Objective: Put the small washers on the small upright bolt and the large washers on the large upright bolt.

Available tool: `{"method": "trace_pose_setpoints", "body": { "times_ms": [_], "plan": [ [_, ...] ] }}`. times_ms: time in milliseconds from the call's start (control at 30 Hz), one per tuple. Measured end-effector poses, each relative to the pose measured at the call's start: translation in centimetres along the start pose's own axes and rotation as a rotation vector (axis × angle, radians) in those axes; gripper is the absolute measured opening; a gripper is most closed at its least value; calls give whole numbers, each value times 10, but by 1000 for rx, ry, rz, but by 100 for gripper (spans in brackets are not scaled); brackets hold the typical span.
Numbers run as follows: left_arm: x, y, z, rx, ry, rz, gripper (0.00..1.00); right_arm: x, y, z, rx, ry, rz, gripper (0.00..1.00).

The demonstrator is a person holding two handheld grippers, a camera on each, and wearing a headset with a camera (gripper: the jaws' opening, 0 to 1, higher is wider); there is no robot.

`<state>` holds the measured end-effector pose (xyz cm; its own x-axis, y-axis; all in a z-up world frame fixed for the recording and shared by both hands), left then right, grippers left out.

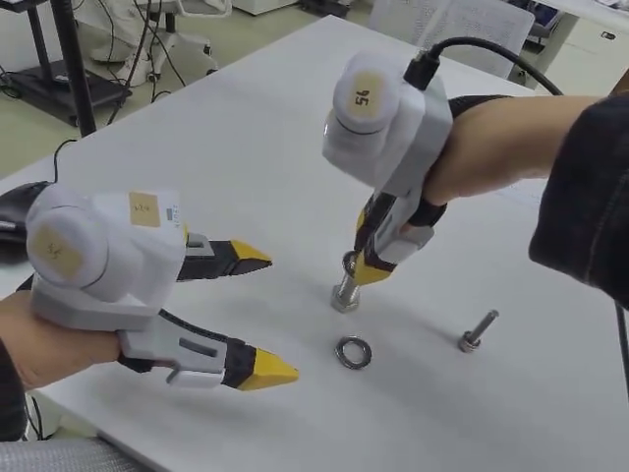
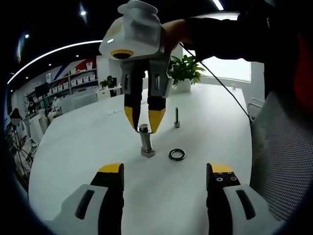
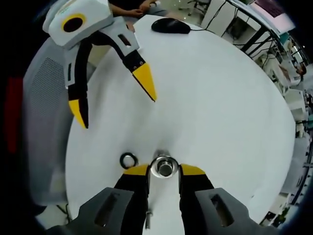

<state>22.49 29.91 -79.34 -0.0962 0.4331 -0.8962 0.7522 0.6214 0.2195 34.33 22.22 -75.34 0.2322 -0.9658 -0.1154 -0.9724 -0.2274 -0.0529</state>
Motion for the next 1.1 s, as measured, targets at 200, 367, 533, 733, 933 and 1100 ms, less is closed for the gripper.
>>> {"method": "trace_pose_setpoints", "body": {
  "times_ms": [200,367,533,733,933,1100],
  "plan": [
    [0,0,0,-1,-2,-1,67,-1,0,5,-10,29,-14,24],
    [1,0,0,3,-1,-1,67,-1,0,11,-22,41,-11,24],
    [0,0,0,4,-2,1,67,-2,0,19,-38,52,-5,24],
    [0,0,-1,3,-1,2,67,-3,0,29,-57,65,7,24],
    [1,-1,-2,2,-2,1,67,-3,-2,38,-69,75,19,24],
    [0,-1,-3,0,-2,0,66,0,-4,42,-69,72,28,24]
  ]
}}
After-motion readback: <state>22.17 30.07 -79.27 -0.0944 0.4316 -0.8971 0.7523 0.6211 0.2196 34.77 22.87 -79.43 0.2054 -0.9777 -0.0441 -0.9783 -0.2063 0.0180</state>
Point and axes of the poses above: the centre of the closed fingertips' face, and the gripper's own axes: z roughly forward along the fingers, y roughly to its left, x roughly out of its underside, the point moved 7 cm from there along -z, roughly backward along the fingers, and after that the axes turned 11 degrees about z, right-handed, at the moved point
